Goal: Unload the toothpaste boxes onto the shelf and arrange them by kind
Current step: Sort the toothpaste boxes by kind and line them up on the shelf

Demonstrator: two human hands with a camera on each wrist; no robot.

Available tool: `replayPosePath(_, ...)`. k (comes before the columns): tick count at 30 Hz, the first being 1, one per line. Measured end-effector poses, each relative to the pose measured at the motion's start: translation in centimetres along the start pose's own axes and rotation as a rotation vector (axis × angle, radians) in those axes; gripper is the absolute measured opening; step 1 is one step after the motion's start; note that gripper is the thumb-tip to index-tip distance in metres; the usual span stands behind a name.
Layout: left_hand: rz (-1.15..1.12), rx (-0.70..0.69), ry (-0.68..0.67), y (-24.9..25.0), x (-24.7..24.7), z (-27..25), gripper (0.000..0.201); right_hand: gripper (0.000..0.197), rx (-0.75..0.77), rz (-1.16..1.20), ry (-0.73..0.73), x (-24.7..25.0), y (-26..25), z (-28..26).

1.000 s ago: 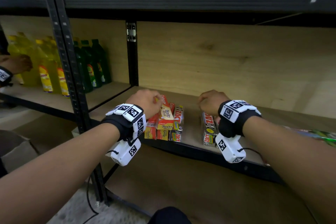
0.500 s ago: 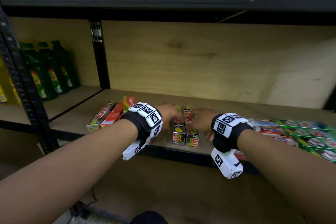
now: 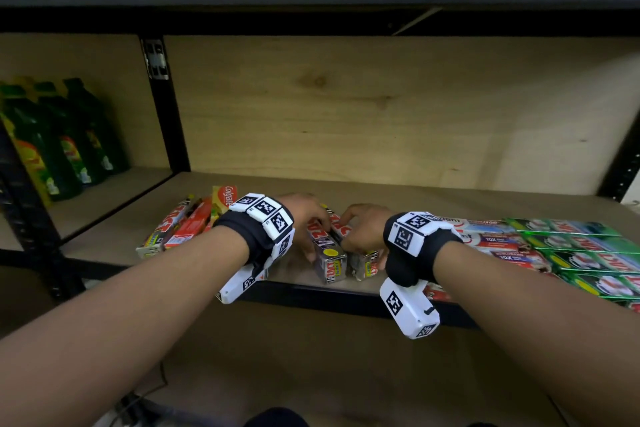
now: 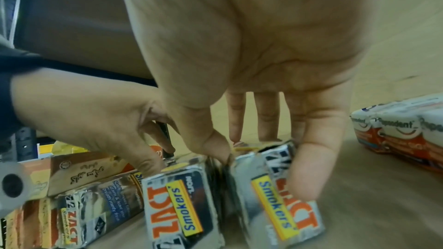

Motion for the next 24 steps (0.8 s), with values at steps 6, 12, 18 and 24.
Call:
replayPosePath(6, -0.047, -0.043, 0.046, 0.3, -0.2, -1.6, 0.056, 0.046, 0.035, -0.162, 0.027, 0.7, 0.0, 0.8)
replayPosePath(12, -0.052, -0.102, 0.045, 0.7, -0.1, -2.5, 0.050, 0.043, 0.054, -0.208, 0.047, 1.6, 0.6, 2.7)
replayPosePath(18, 0.017, -0.021, 0.037, -0.8, -0.1, -2.8, 0.045, 0.038, 0.022, -0.253, 0.077, 1.4, 1.4, 4.0)
replayPosePath(24, 0.005, -0.063, 0.039, -0.5, -0.4, -3.1, 0.041, 0.051, 0.012, -0.178, 0.111, 1.3, 1.6, 4.3)
Point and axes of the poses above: each hand's wrist, its own z-axis towards the middle knuckle, its own x-axis out of the back of the hand, y = z × x, the point moved 3 cm from there along z, towards the middle knuckle, and after that the axes turned 3 degrees about y, right-handed, at the moved point
